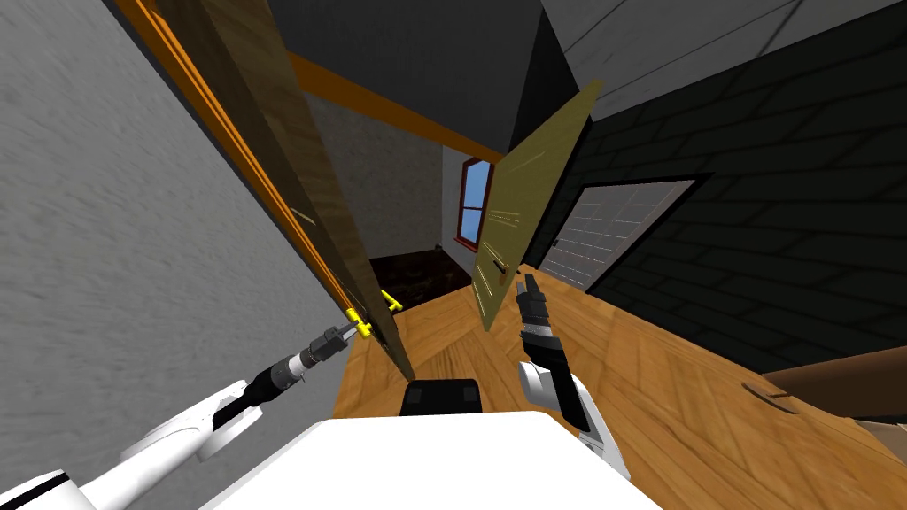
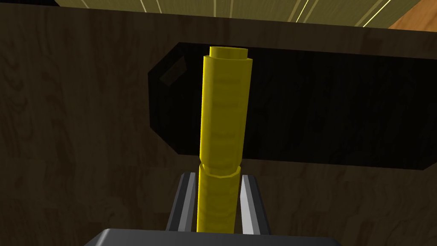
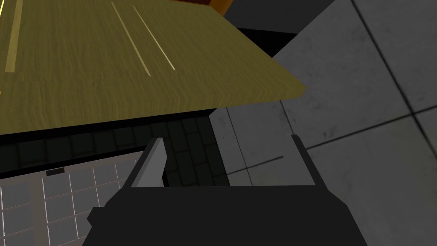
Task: Pull the door open
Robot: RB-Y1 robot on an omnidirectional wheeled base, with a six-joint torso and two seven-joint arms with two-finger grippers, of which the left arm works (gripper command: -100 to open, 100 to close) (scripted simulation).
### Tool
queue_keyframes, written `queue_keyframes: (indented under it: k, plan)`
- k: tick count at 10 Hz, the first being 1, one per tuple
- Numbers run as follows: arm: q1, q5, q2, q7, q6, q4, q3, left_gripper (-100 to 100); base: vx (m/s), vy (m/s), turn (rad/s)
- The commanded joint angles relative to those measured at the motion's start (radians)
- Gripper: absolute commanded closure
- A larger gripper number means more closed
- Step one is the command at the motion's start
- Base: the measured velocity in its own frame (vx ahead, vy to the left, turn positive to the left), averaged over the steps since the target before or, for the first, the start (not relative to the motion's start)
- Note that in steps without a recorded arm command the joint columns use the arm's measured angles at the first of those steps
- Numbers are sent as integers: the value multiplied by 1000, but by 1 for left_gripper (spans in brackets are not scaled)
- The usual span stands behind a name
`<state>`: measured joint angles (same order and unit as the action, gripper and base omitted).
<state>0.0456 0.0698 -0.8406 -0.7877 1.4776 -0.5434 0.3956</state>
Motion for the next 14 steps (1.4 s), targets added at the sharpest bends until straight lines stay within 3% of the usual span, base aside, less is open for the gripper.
queue_keyframes:
  k: [1, 8, 9, 11, 13, 14]
  plan:
    - [0, 3, 11, 1, -1, -17, 5, 100, 15, -150, -65]
    - [37, 17, 58, 4, 4, -26, 16, 100, 41, -160, -87]
    - [23, -7, 40, 1, -24, 14, -21, -100, -54, -12, 228]
    - [23, -7, 40, 1, -24, 14, -21, -100, -65, 98, 51]
    - [9, -29, 26, -5, -58, 45, -56, -100, -80, 101, 142]
    - [9, -29, 26, -5, -58, 29, -56, -100, -82, 65, 70]
